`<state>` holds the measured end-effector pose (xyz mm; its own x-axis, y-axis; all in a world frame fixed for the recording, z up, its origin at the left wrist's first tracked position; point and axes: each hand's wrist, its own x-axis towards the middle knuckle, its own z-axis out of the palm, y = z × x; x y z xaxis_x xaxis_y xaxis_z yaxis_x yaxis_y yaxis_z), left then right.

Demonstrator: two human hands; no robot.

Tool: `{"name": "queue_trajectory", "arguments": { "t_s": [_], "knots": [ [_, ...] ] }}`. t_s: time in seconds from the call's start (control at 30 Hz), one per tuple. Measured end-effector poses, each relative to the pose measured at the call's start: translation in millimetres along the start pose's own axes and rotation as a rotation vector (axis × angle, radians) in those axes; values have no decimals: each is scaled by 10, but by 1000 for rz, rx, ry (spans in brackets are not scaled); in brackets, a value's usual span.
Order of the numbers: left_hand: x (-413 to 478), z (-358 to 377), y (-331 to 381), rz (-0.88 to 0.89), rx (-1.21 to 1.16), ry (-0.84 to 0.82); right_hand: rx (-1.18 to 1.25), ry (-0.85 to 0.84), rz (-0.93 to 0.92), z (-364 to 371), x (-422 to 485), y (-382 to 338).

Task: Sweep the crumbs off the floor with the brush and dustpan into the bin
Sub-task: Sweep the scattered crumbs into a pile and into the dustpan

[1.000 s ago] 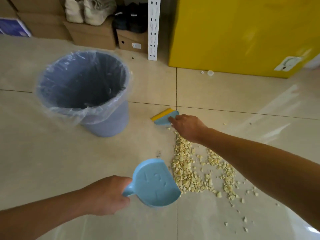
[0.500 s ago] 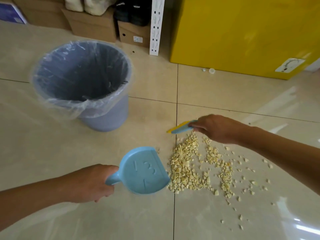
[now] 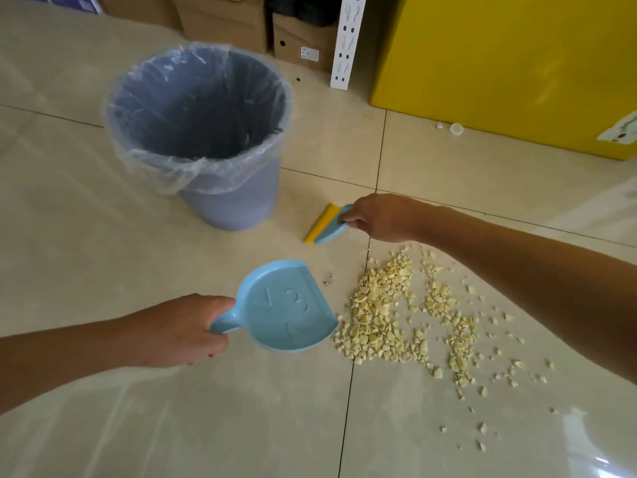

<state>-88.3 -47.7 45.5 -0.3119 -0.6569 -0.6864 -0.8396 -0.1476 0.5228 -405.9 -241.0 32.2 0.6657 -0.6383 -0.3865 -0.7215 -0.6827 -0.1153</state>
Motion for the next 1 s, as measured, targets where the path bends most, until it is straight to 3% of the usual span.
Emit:
{"name": "queue_trajectory", "arguments": {
  "t_s": [0.13,0.33,0.5,0.73,0.87,1.0],
  "knots": [
    [126,66,229,51,64,-117,48,-102,114,100,-1033,348],
    [104,20,202,18,74,-89,12,-188,136,-171,-1362,321],
    [98,0,226,36,74,-72,75,-21,203,-459,-1212,473],
    [30,-102,161,30,69,-29,97,208,301,-271,-417,340],
    [-46,-69,81,1,96,-34,21,152,267,14,-113,46],
    [-26,21,180,22,84,-76,-28,89,207,161,-496,93]
  ]
}}
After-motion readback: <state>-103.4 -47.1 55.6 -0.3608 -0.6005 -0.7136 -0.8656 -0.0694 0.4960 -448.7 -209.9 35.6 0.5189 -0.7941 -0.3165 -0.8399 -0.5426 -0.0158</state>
